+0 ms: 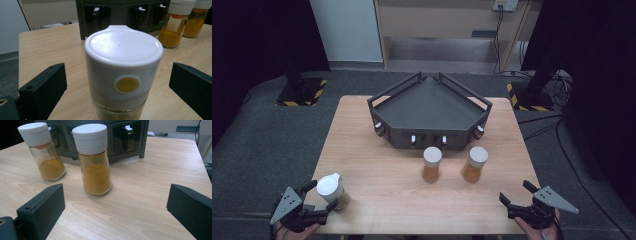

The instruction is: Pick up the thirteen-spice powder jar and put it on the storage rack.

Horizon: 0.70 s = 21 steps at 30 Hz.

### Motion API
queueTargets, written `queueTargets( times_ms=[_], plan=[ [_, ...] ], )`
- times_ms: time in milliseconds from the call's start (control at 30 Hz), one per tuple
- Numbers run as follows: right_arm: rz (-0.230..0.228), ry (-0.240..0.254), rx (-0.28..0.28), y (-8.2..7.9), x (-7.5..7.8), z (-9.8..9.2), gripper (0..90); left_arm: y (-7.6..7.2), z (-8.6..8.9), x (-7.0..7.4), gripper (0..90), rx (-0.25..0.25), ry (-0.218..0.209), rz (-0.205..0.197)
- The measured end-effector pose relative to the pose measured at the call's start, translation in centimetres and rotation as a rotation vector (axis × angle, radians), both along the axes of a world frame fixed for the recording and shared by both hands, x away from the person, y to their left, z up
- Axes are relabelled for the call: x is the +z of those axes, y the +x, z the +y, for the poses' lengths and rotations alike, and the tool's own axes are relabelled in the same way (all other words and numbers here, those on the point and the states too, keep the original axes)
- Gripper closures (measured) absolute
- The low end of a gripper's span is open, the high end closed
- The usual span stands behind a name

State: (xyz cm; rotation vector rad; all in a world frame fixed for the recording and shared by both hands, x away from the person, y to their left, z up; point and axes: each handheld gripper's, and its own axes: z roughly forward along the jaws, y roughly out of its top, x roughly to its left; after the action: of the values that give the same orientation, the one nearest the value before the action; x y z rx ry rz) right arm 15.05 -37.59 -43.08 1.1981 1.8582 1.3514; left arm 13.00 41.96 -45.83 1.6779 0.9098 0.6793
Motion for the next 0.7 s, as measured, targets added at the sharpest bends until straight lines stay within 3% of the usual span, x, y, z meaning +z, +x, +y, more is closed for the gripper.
queueTargets(
  times_ms=[267, 500, 700],
  plan=[
    [0.003, 0.018, 0.002, -0.01, -0.18, -0.37, 1.9, 0.07, 0.27, -0.13, 0.3, -0.006, -0.013, 0.006],
    [-0.010, -0.013, 0.024, 0.02, -0.02, 0.06, 2.1, -0.12, 0.57, -0.19, 0.2, -0.002, -0.025, 0.007],
    [-0.007, -0.010, 0.033, 0.21, -0.15, -0.04, 2.4, -0.15, 0.62, -0.16, 0.2, -0.001, -0.034, 0.009]
  ],
)
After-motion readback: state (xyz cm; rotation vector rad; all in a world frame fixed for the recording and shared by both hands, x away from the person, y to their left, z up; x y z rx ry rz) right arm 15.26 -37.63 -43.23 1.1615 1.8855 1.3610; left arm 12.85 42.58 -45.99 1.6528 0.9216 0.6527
